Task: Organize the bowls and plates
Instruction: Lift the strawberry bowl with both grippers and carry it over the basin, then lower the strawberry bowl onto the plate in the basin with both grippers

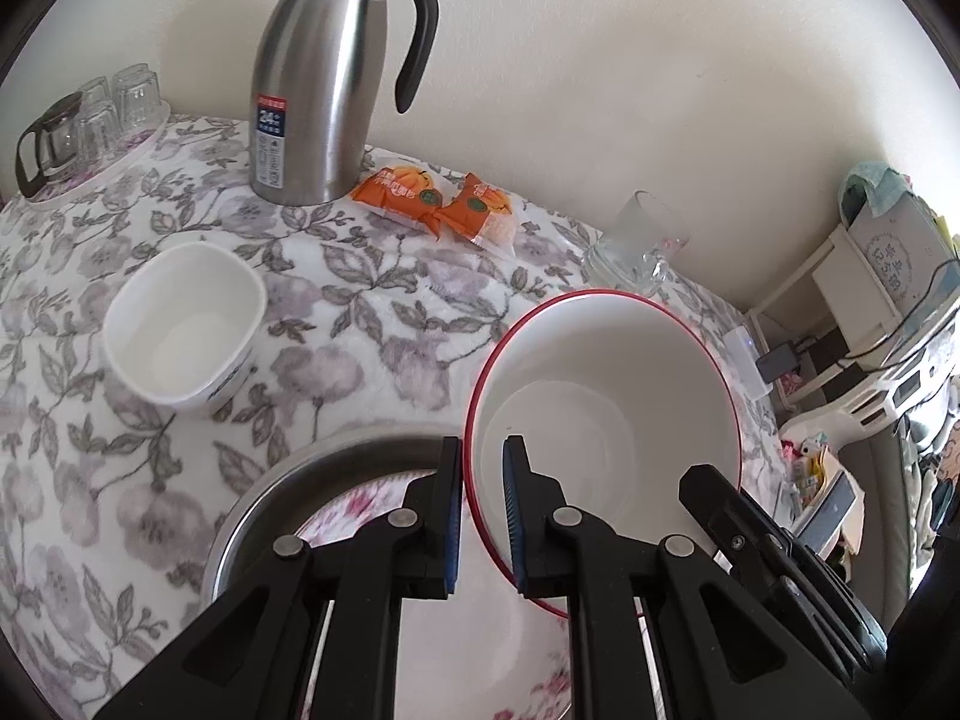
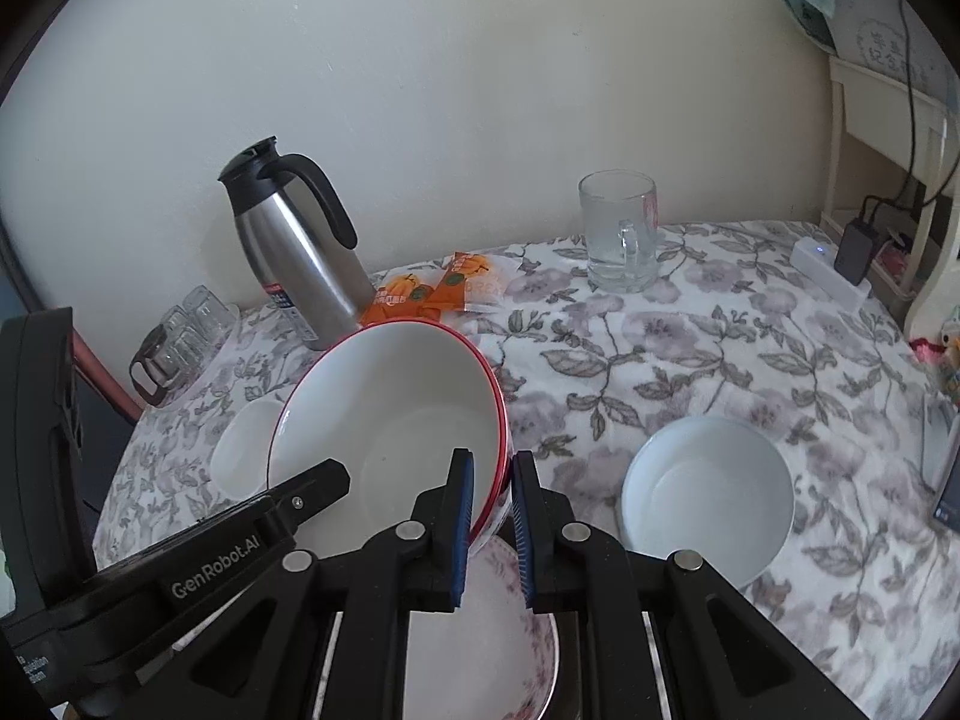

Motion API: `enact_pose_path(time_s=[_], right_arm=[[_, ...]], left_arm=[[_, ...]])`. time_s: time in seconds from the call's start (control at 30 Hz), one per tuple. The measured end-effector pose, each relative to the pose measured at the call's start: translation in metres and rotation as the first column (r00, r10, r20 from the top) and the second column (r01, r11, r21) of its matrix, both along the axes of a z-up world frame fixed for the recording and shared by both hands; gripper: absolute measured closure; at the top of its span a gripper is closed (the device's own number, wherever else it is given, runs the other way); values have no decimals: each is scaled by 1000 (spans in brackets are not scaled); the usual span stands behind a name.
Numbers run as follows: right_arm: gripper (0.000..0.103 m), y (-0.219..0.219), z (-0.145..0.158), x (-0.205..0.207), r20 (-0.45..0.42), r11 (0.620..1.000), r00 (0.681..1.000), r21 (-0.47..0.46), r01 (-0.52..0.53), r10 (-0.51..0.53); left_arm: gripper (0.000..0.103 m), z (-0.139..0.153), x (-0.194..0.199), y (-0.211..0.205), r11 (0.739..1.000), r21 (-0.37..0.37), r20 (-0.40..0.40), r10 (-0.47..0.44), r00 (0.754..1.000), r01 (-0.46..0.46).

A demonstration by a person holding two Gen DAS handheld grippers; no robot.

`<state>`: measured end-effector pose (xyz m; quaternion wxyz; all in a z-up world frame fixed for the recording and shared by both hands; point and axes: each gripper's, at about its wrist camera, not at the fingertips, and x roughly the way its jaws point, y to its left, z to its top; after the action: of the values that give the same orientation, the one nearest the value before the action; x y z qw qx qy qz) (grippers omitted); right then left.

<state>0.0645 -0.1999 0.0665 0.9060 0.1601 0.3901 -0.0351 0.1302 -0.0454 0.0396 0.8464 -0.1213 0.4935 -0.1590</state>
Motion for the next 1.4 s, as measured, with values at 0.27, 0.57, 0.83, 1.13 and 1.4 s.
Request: enact_pose_path(time_s=[0.27,0.57,0.83,1.13,1.4], right_arm=[[89,12,-21,-29,-19,996,1000,86,27,-25],[89,30,-37,-42,-35,993,999,116,20,-16],[89,46,-42,-38,-64,996,998,93,-17,23],[89,42,-52,-33,-112,995,994,100,-3,14],[89,36,-56,-34,-136,995,991,100,14,0]], left_arm=[[90,-12,-25,22,1000,-5,-43,13,999,-14],[90,-14,-43,42,999,23,-51,39,998,-38],[90,-15,-46,55,997,55,-55,60,997,-57],[90,-22,-43,53,996,70,-96,59,994,-52],[90,-26,-43,43,996,86,-116,39,993,-29]])
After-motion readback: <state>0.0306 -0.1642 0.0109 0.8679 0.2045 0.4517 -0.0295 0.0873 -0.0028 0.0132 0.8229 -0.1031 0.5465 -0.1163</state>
